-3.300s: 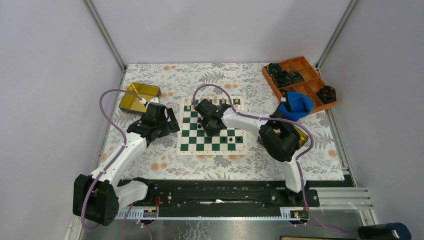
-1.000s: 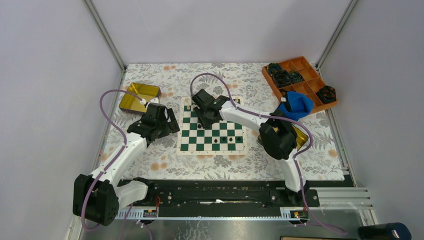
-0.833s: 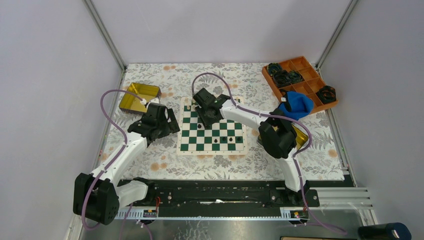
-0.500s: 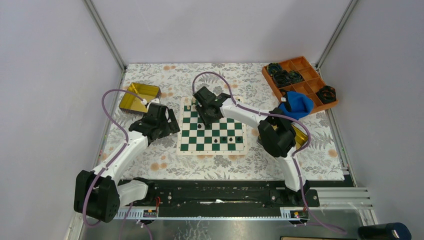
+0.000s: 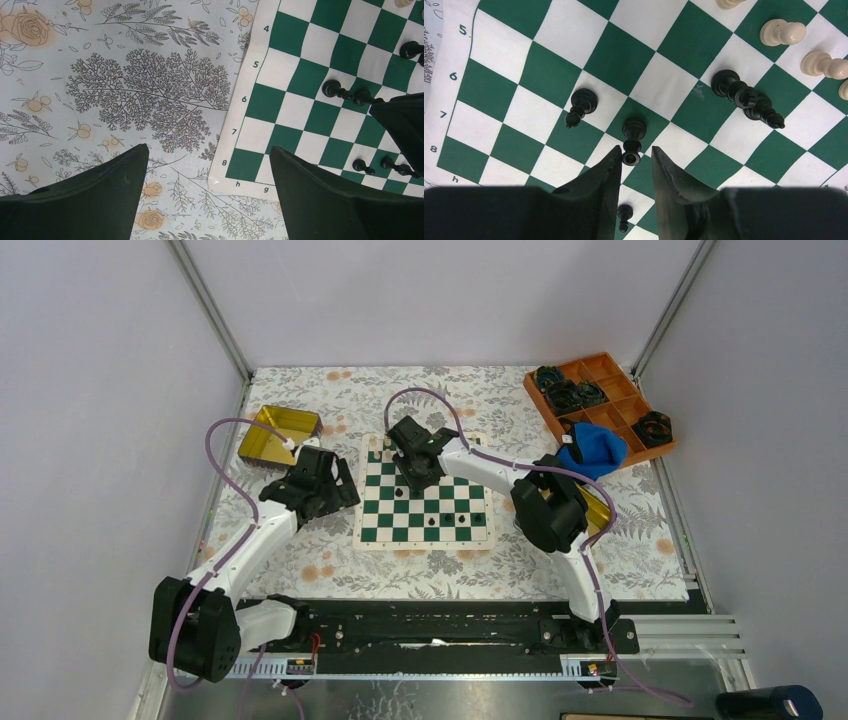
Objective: Set up the chess pieces on the board
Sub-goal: Pick up the chess piece from the chessboard.
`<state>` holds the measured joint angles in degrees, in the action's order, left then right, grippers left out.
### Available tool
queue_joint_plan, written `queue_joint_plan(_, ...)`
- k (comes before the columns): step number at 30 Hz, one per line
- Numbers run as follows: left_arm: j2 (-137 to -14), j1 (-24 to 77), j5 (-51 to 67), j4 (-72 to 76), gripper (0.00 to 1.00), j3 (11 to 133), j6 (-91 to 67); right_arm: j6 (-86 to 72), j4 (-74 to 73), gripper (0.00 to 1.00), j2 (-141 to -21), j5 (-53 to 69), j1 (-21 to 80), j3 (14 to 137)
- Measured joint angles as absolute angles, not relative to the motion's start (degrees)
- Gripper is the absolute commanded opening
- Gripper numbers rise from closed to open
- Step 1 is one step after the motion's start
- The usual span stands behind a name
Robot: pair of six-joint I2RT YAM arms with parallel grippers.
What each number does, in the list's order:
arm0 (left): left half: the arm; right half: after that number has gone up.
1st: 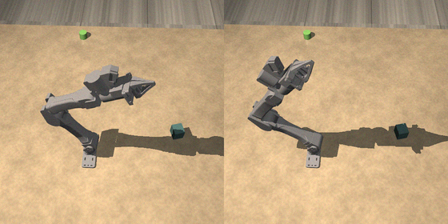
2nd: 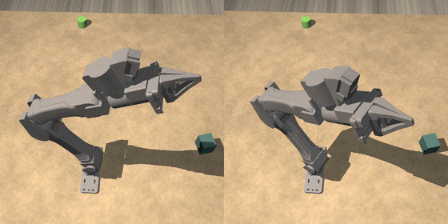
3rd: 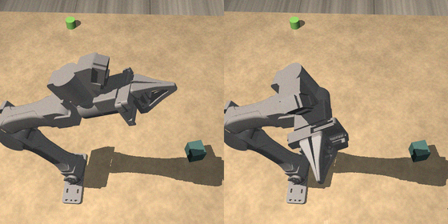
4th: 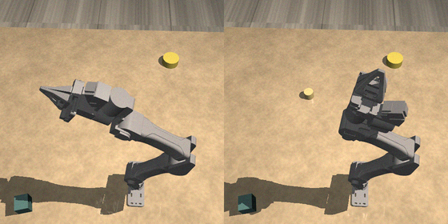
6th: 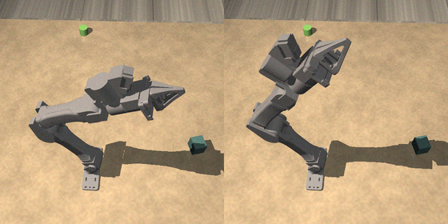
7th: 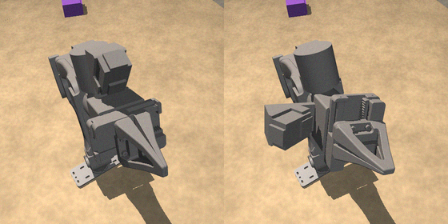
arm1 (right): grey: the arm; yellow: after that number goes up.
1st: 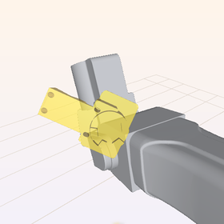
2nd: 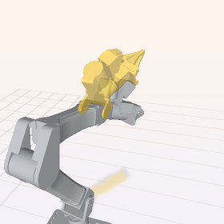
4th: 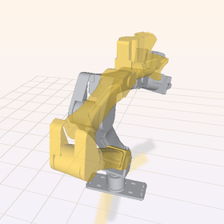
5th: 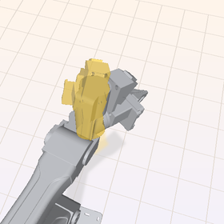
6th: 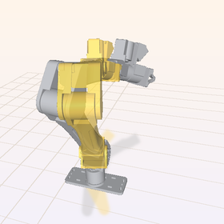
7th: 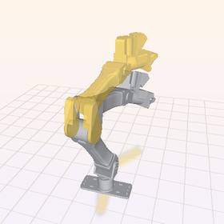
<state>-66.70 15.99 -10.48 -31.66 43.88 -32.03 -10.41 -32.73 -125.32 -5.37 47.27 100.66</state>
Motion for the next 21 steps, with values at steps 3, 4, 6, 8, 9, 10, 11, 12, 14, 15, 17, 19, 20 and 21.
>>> queue_joint_plan(3,-66.81,16.01,-10.48,-31.66,0.99,43.88,-32.03,-10.28,-32.73,0.29,-125.51,-5.13,47.11,100.66)
queue_joint_plan(4,-66.87,16.01,-10.48,-31.66,0.99,43.88,-32.03,-10.28,-32.73,0.27,-125.56,-5.02,47.07,100.66)
queue_joint_plan(6,-66.96,16.01,-10.48,-31.66,0.99,43.88,-32.03,-10.28,-32.73,0.25,-125.64,-4.91,47.03,100.66)
queue_joint_plan(8,-66.98,16.01,-10.48,-31.66,0.99,43.88,-32.03,-10.26,-32.73,0.21,-125.64,-4.86,47.03,100.68)
queue_joint_plan(9,-66.98,16.01,-10.48,-31.66,0.99,43.88,-32.03,-10.22,-32.75,0.18,-125.67,-4.86,47.03,100.77)
queue_joint_plan(10,-66.98,16.01,-10.48,-31.66,0.99,43.88,-32.03,-10.2,-32.75,0.17,-125.64,-4.86,47.03,100.88)
queue_joint_plan(11,-66.98,15.99,-10.48,-31.66,0.99,43.88,-32.03,-10.13,-32.77,0.15,-125.64,-4.86,47.03,101.03)
queue_joint_plan(12,-66.98,15.99,-10.48,-31.66,0.99,43.88,-32.03,-10.09,-32.71,0.14,-125.64,-4.86,47.03,101.14)
queue_joint_plan(14,-66.98,15.99,-10.48,-31.66,0.99,43.88,-32.03,-10.02,-32.71,0.13,-125.64,-4.89,47.0,101.41)
queue_joint_plan(15,-66.98,15.99,-10.48,-31.66,0.99,43.88,-32.03,-10.02,-32.71,0.12,-125.64,-4.89,47.0,101.41)
queue_joint_plan(17,-66.98,15.99,-10.48,-31.66,0.99,43.88,-32.03,-10.02,-32.73,0.11,-125.64,-4.89,47.0,101.41)
queue_joint_plan(19,-66.98,16.01,-10.48,-31.66,0.99,43.88,-32.03,-10.04,-32.75,0.1,-125.64,-4.89,47.0,101.41)
queue_joint_plan(20,-66.98,15.99,-10.46,-31.66,0.99,43.88,-32.03,-10.04,-32.75,0.1,-125.64,-4.89,47.0,101.41)
queue_joint_plan(21,-66.98,15.99,-10.46,-31.66,0.99,43.88,-32.03,-10.04,-32.75,0.1,-125.64,-4.89,47.0,101.41)
